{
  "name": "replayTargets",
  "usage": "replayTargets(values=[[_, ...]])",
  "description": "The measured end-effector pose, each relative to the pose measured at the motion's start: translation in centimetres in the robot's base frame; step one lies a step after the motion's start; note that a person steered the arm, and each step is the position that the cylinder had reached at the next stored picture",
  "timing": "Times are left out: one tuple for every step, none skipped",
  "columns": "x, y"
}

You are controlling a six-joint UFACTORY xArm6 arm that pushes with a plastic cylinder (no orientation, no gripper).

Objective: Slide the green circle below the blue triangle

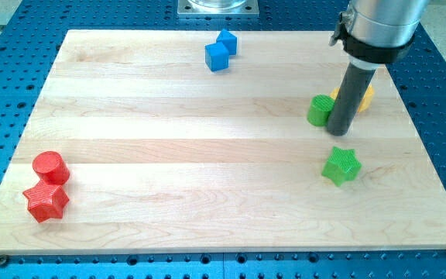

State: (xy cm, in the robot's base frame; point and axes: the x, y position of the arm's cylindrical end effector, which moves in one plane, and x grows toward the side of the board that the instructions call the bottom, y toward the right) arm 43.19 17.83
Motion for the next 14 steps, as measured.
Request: replayTargets(values=[[-3.0,-2.8],[-7.4,-5.5],[-11.1,-8.9],[-11.8,-9.9],[-9.9,-8.9],[-10.4,-11.6],[-12.9,-11.7],[-14.1,-11.5],[-13.6,-10.5],[-11.8,-11.3],[-12.8,-12.9],[-13.5,-13.2],[-12.6,-12.6],[-6.8,-7.4]])
